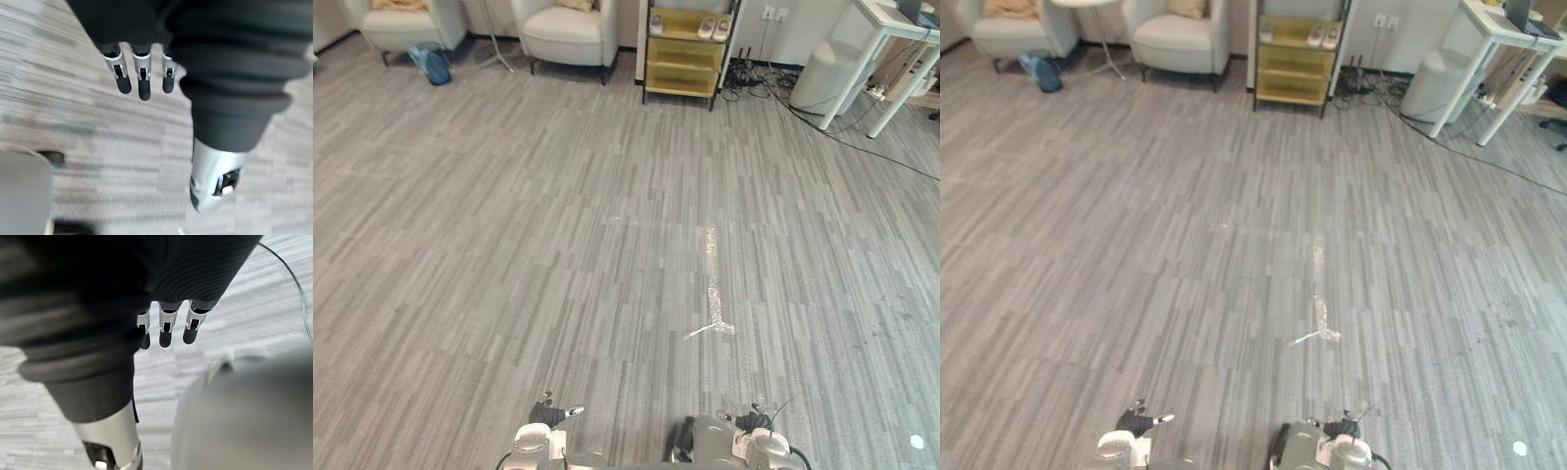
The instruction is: Pick up cushions and gather them together orderly.
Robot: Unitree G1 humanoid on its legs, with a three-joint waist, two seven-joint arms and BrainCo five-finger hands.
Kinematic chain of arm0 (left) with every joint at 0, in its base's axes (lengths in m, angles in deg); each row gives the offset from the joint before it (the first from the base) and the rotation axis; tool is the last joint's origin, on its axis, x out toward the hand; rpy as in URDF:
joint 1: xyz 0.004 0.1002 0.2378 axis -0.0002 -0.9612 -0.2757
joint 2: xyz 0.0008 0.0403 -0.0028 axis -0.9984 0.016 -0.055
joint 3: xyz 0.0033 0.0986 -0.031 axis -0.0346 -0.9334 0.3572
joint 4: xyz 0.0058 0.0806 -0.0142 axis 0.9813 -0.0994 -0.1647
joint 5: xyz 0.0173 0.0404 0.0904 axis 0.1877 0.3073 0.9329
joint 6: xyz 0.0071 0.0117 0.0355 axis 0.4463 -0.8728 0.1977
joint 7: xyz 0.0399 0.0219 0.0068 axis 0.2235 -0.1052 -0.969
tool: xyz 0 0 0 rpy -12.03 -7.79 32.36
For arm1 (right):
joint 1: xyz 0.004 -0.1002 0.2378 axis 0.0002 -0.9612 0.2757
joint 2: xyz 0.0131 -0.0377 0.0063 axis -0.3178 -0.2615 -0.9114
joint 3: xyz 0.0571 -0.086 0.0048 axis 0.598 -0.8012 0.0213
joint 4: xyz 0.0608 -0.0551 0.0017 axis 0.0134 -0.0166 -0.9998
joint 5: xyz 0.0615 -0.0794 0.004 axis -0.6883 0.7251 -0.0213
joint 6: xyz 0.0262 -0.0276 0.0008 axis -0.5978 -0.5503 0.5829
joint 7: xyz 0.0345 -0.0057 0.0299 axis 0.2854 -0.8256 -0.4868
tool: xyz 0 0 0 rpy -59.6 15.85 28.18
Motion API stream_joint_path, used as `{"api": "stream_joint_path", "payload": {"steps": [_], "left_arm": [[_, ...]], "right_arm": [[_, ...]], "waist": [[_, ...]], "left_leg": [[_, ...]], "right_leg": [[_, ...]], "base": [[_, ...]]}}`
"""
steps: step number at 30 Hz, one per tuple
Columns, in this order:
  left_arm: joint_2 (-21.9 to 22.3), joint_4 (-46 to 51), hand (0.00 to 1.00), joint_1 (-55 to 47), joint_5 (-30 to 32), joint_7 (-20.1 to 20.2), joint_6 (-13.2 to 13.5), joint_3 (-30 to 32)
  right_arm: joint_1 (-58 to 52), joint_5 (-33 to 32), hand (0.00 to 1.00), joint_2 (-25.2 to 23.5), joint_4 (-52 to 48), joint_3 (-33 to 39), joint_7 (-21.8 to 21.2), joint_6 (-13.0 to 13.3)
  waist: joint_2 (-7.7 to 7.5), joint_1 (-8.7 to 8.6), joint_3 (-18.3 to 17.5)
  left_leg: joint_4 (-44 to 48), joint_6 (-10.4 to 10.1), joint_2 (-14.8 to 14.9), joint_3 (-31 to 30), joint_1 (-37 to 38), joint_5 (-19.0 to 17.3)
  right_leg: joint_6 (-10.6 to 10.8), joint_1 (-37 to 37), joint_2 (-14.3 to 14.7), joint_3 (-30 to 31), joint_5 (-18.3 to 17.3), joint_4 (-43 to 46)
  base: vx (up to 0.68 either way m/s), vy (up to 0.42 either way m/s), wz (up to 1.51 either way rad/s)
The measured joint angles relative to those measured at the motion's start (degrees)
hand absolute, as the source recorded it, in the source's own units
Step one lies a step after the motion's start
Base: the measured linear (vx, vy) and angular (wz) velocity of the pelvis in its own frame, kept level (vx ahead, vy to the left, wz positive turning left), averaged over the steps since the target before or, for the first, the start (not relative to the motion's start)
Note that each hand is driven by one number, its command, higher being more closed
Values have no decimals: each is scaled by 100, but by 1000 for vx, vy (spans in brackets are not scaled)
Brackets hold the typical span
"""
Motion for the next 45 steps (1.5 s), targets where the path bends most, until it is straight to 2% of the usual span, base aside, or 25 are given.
{"api": "stream_joint_path", "payload": {"steps": [1,2,5,6,8,9,11,13,15,16,17,18,19,21,22,23,24,26,30,31,33,35,36,41,45], "left_arm": [[-22,4,0,-70,0,5,5,11],[30,-34,0,-80,23,-9,-3,7],[294,-52,0,-70,64,-2,8,207],[401,-19,0,-75,59,4,-1,426],[404,97,0,-67,55,19,15,504],[325,261,0,-58,53,26,36,371],[286,420,0,-57,45,31,64,295],[297,504,0,-58,26,31,103,296],[291,518,0,-59,-2,33,133,347],[284,537,0,-58,-3,33,141,346],[262,540,0,-58,-4,33,146,357],[229,542,0,-60,-4,37,144,369],[206,556,0,-46,-5,56,145,515],[218,530,0,-51,-12,64,131,541],[183,458,0,-49,-47,91,125,535],[99,370,0,-33,-50,115,108,508],[69,342,0,-15,-50,130,97,480],[-87,106,0,-43,-45,139,3,293],[-126,40,0,-135,-44,133,-19,232],[-145,39,0,-146,-37,133,-22,223],[-177,43,0,-157,-37,134,-20,219],[-248,38,0,-234,-35,133,-18,244],[-172,-4,0,-239,-34,116,-23,252],[97,173,0,-275,3,116,-18,478],[33,228,0,-304,2,114,-17,365]], "right_arm": [[-42,-3,0,-6,5,-28,-9,-4],[-63,-8,0,94,5,-2,-14,0],[-43,19,0,284,89,38,-15,-18],[-43,19,0,294,14,-17,-10,-26],[2,-1,0,212,118,-193,-1,-32],[75,-23,0,197,233,-297,1,-46],[96,-53,0,203,276,-349,9,-59],[223,-54,0,232,422,-340,15,-76],[296,-52,0,248,414,-339,16,-70],[261,-51,0,251,417,-344,16,-69],[208,-51,0,214,421,-349,17,-74],[202,-50,0,167,421,-348,16,-77],[151,-43,0,94,419,-339,7,-76],[121,1,0,96,417,-338,-11,-77],[102,43,0,84,417,-335,-27,-76],[90,73,0,64,411,-335,-52,-65],[74,75,0,60,413,-331,-65,-57],[-118,88,0,63,389,-334,-99,-67],[-60,115,0,85,379,-336,-131,-14],[21,114,0,80,381,-339,-139,-1],[9,115,0,72,392,-338,-139,-3],[-86,109,0,32,395,-334,-141,-2],[-69,112,0,124,398,-316,-136,-1],[-112,44,0,112,387,-162,-64,-20],[-55,-77,0,64,392,-91,-11,-22]], "waist": [[-98,-25,-25],[-39,-73,-54],[479,-9,-114],[630,7,-85],[679,64,28],[504,133,129],[420,235,139],[428,353,112],[465,420,122],[471,526,117],[418,642,104],[373,650,71],[215,612,43],[224,639,-3],[218,630,-15],[147,620,-6],[109,594,3],[67,501,16],[103,345,-10],[104,283,-9],[44,285,-28],[-168,274,-118],[44,289,-150],[451,318,-197],[361,359,-151]], "left_leg": [[76,-58,-30,-141,132,-117],[464,-126,110,-386,167,-333],[3051,-117,668,-704,-811,-10],[4322,-104,905,-737,-1414,912],[5885,-129,1211,-505,-2216,568],[5951,-127,1085,-327,-2645,267],[5369,-103,858,-63,-2997,25],[3450,-75,504,218,-3333,-67],[1565,-104,178,236,-3504,476],[707,-104,90,257,-3504,1076],[653,12,65,356,-3408,1675],[715,177,-7,381,-3402,1795],[1142,510,-210,373,-3461,1572],[1464,540,-231,374,-3425,1270],[1559,552,-237,353,-3228,997],[1451,558,-345,285,-2872,804],[1348,555,-432,223,-2654,730],[853,536,-575,117,-1625,562],[276,432,-434,-117,-838,461],[278,314,-290,-267,-736,317],[284,178,-255,-300,-629,169],[465,64,-313,-543,-427,-243],[716,-19,-83,-626,-378,-407],[4233,-179,656,-565,-1946,-471],[3435,-178,521,-414,-2494,-592]], "right_leg": [[-39,-5,3,148,174,-177],[-267,-25,50,175,780,251],[-582,235,479,-85,131,666],[-667,519,708,-70,-74,582],[-876,1318,990,-8,-342,219],[-901,1891,1003,102,-409,-146],[-816,2323,980,252,-389,-458],[-696,2715,947,486,-447,-842],[-608,3014,898,631,-580,-1085],[-501,3214,887,738,-715,-1210],[-389,3419,830,838,-883,-1258],[-326,3491,751,815,-974,-1253],[-172,3600,535,728,-1086,-1052],[-108,3425,473,731,-1119,-346],[15,3103,410,764,-1129,740],[521,2543,218,765,-897,2216],[594,2311,90,731,-882,2904],[252,1739,-334,293,-1197,4050],[57,1069,-339,-336,-1367,2339],[54,847,-84,-232,-965,1124],[24,802,80,9,-397,259],[-261,812,129,342,503,36],[-325,829,247,231,322,364],[-580,1846,745,-228,-155,-326],[-552,2368,644,-154,-169,-682]], "base": [[491,-242,49],[733,-360,47],[613,-299,17],[630,-235,-15],[694,-212,-27],[469,-133,-21],[596,-151,-31],[571,-20,-56],[514,89,-45],[551,137,-45],[581,146,-34],[776,172,5],[675,137,25],[562,134,21],[554,172,15],[547,171,17],[540,142,33],[575,104,34],[492,-14,36],[478,-99,40],[406,-137,42],[469,-230,45],[480,-252,38],[410,-185,41],[309,-5,-13]]}}
